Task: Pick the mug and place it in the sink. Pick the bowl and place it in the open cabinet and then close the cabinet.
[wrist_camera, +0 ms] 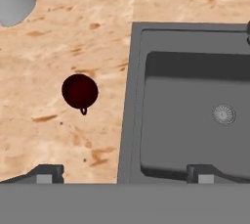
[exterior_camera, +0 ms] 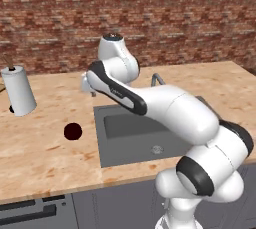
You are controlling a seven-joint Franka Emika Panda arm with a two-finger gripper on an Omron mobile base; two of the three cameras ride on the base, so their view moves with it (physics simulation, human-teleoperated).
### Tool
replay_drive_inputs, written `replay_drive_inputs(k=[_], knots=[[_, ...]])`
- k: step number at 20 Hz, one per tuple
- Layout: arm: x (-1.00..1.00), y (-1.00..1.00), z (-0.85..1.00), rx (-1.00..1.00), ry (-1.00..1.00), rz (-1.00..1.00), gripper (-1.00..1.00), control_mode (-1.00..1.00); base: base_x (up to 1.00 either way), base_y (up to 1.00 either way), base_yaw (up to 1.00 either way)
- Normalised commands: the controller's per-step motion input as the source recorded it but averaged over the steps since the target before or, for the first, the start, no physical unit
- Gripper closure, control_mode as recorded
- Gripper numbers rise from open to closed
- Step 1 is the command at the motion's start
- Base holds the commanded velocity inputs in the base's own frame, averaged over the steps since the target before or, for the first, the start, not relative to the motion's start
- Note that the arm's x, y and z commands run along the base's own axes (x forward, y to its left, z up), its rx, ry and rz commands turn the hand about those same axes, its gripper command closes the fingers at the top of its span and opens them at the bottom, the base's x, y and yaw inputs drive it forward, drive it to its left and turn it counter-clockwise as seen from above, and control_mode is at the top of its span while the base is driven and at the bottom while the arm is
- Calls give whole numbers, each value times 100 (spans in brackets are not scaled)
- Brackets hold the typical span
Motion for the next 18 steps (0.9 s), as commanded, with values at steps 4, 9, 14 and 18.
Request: replay_drive_inputs(k=[4,9,14,18], knots=[[0,34,-42,-6,2,1,-100,-100,0,0,0],[0,38,-33,-5,5,2,-100,-100,0,0,0],[0,37,-26,0,9,5,-100,-100,0,0,0],[-1,32,-34,0,14,7,-100,-100,0,0,0]])
